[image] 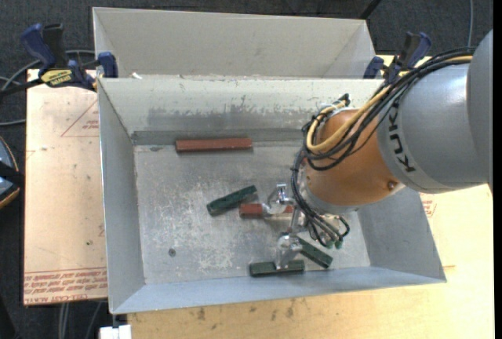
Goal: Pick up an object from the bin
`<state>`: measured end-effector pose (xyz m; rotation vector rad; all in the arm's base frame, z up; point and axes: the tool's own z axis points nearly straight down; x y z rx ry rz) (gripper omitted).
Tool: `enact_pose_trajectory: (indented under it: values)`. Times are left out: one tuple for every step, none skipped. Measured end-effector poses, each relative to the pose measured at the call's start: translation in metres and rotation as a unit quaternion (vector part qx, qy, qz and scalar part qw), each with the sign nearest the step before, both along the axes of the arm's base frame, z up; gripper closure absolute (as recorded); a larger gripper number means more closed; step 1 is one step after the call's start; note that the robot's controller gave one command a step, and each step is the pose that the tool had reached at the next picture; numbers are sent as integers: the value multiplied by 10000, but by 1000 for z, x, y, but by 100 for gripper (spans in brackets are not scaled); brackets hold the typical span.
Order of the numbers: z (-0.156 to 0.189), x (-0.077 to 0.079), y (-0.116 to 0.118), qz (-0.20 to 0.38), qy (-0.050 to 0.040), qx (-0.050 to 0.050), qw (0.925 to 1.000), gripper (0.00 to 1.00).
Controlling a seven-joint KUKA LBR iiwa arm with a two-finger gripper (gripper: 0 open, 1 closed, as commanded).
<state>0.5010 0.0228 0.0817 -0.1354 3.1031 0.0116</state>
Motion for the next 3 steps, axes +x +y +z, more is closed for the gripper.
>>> enact_pose_trajectory:
  values:
    - [0,0,0,-1,2,2,10000,0]
    - [-4,39,-70,48,30,-27,10000,100]
    - [-7,34,-72,49,121,-40,9999,0]
